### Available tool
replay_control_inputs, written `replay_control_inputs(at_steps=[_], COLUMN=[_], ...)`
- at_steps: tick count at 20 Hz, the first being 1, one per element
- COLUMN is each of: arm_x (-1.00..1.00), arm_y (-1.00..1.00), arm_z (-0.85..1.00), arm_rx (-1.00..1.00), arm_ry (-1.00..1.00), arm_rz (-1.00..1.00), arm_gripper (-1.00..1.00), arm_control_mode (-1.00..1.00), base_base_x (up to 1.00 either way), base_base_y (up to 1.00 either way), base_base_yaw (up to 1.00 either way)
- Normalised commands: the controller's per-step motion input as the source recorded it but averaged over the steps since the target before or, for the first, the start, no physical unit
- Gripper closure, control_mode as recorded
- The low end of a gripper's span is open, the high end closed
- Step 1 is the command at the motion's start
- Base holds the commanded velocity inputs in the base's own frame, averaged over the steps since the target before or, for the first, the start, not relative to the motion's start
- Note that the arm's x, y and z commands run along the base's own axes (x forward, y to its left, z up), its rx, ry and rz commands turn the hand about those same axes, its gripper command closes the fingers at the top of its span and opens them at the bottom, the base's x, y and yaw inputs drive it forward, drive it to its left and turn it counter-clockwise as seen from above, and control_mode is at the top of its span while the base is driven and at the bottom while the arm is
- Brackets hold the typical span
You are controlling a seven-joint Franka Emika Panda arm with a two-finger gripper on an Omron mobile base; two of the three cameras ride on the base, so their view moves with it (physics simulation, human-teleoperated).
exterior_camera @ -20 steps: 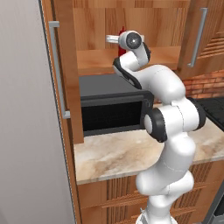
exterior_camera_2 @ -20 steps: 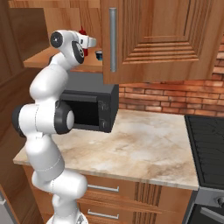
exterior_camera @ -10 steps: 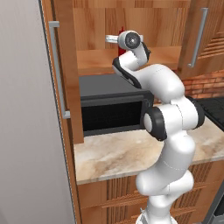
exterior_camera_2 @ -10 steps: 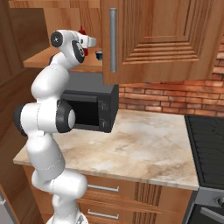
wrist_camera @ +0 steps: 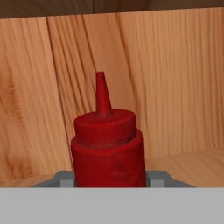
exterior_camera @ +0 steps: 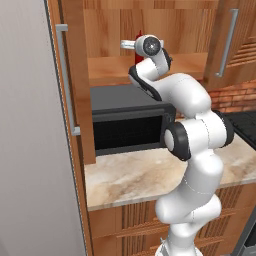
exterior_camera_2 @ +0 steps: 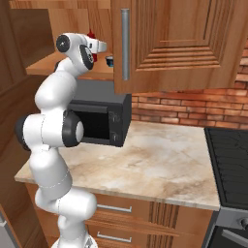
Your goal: The dining table condiment station is running low on ketchup. Refill the condiment station by opening the cabinet and taking the ketchup from the cabinet and placing it on the dining table.
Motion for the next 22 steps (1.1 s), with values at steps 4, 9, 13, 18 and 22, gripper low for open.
replay_control_inputs(at_steps=[4, 9, 13, 18, 22], arm_x=[0.0, 0.0, -0.21, -0.59, -0.63], arm_y=[0.0, 0.0, 0.0, 0.0, 0.18], arm_z=[0.0, 0.0, 0.0, 0.0, 0.24], arm_rx=[0.0, 0.0, 0.0, 0.0, 0.01], arm_ry=[0.0, 0.0, -0.04, -0.05, 0.0], arm_rz=[0.0, 0.0, 0.0, -0.04, -0.03], arm_gripper=[1.0, 1.0, 1.0, 1.0, 1.0], arm_control_mode=[-1.0, -1.0, -1.0, -1.0, -1.0], base_base_x=[0.0, 0.0, 0.0, 0.0, 0.0], base_base_y=[0.0, 0.0, 0.0, 0.0, 0.0], base_base_yaw=[0.0, 0.0, 0.0, 0.0, 0.0])
